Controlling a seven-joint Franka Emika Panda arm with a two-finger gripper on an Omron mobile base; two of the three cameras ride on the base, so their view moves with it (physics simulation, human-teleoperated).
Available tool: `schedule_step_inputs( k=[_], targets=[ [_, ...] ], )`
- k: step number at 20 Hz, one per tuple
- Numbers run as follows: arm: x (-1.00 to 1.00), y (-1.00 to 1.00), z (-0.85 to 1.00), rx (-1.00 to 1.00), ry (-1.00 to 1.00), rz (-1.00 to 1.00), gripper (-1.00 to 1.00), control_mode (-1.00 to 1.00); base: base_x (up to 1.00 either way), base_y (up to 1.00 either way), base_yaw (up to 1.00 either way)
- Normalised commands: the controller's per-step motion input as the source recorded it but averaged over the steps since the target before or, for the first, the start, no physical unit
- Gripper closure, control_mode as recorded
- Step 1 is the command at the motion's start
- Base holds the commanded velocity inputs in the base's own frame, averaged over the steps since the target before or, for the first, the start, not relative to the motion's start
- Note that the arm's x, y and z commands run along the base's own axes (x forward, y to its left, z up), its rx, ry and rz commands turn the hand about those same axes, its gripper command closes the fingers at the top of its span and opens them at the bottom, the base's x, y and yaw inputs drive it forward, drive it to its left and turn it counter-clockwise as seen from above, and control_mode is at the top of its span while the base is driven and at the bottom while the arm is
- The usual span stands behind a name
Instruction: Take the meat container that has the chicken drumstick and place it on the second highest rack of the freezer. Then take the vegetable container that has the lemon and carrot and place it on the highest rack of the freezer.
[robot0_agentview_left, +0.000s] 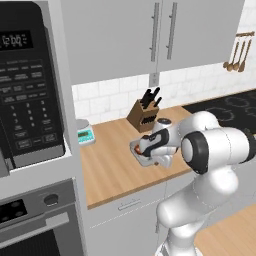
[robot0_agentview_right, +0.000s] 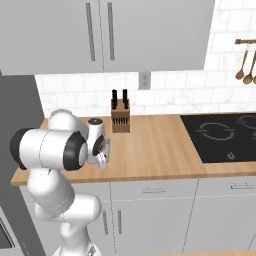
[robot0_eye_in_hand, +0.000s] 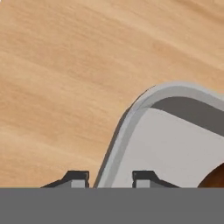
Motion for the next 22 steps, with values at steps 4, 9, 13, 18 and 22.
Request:
schedule_step_inputs(
  k=[4,9,13,18,22],
  targets=[
    [-0.23,0.00,0.31,0.00,0.00,0.00,1.00,-1.00,0.00,0.00,0.00],
    [-0.51,0.00,0.44,0.00,-0.03,0.00,1.00,-1.00,0.00,0.00,0.00],
    [-0.93,-0.12,0.81,0.00,-0.03,-0.01,1.00,-1.00,0.00,0.00,0.00],
    [-1.00,-0.12,0.78,0.00,-0.12,-0.07,1.00,-1.00,0.00,0.00,0.00],
    [-0.96,0.00,0.88,0.00,-0.14,-0.09,1.00,-1.00,0.00,0.00,0.00]
  ],
)
